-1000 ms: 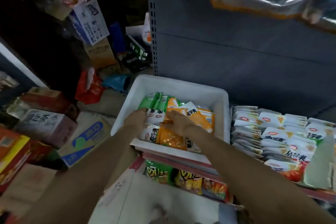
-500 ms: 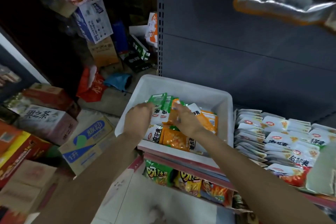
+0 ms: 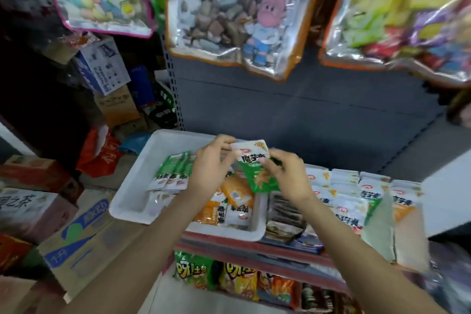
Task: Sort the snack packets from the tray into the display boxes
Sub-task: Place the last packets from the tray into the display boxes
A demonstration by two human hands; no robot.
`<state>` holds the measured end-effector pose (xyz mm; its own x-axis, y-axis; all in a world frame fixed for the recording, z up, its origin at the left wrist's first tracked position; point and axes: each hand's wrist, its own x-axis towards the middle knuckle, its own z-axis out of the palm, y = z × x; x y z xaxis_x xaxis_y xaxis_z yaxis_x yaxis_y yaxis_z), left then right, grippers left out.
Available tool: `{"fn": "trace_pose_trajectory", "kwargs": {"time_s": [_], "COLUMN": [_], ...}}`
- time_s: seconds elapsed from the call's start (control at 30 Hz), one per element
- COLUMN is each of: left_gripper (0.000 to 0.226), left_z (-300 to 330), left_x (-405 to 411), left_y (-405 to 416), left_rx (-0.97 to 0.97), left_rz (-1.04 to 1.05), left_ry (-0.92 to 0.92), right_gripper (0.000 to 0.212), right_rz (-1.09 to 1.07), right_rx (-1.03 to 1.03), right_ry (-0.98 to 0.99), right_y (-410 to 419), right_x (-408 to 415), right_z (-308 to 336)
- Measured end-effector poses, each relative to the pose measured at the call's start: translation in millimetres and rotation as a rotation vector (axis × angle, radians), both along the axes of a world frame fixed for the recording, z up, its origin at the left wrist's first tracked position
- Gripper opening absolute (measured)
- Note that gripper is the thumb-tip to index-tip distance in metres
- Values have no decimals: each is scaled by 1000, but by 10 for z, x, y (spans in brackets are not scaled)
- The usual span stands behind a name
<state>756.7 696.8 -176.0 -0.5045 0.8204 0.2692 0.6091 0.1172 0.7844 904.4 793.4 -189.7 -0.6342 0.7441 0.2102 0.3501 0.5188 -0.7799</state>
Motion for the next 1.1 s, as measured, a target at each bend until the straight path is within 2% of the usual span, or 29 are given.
{"fn": "trace_pose_trajectory", "kwargs": {"time_s": [0.27,0.43,0.53,0.7,0.83,0.9,0.97,1.0,1.1], "left_gripper": [3,6,4,4,6,7,9,11,16], "left_z": [131,106,-2,-237,-397,-440,-482,-506,-598], "left_x": [1210,1853,2087,2308,2400,2428,2464,2490,2579], "left_y": [791,1178,1399,1674,1775,1800,1839,1865,1923], "left_rx": [67,67,1,-68,-108,-153,-230,-264,-325], "left_rz": [-202,-286,-322,-326,-296,-282,-270,-256,-193], "left_ry": [-102,-99,-57,40,95,185,324,410,585], "right_gripper": [15,26,27,10,31,34,11,8,18], "right_rz": [-218,-335,-398,-436,-424,-413,-415,-422,-382], "right_rx": [-36,-70,-60,-57,-64,-56,-15,5,54], "right_ry": [208,245,181,35,-52,-106,-161,-197,-376], "right_y": [495,766,912,1085,1205,1229,1268,1299,1337], "right_x": [1367,1995,2260,2450,2562,2575,2569,2559,2520], "right_z": [174,145,4,-181,-252,-286,-356,-400,-479]}}
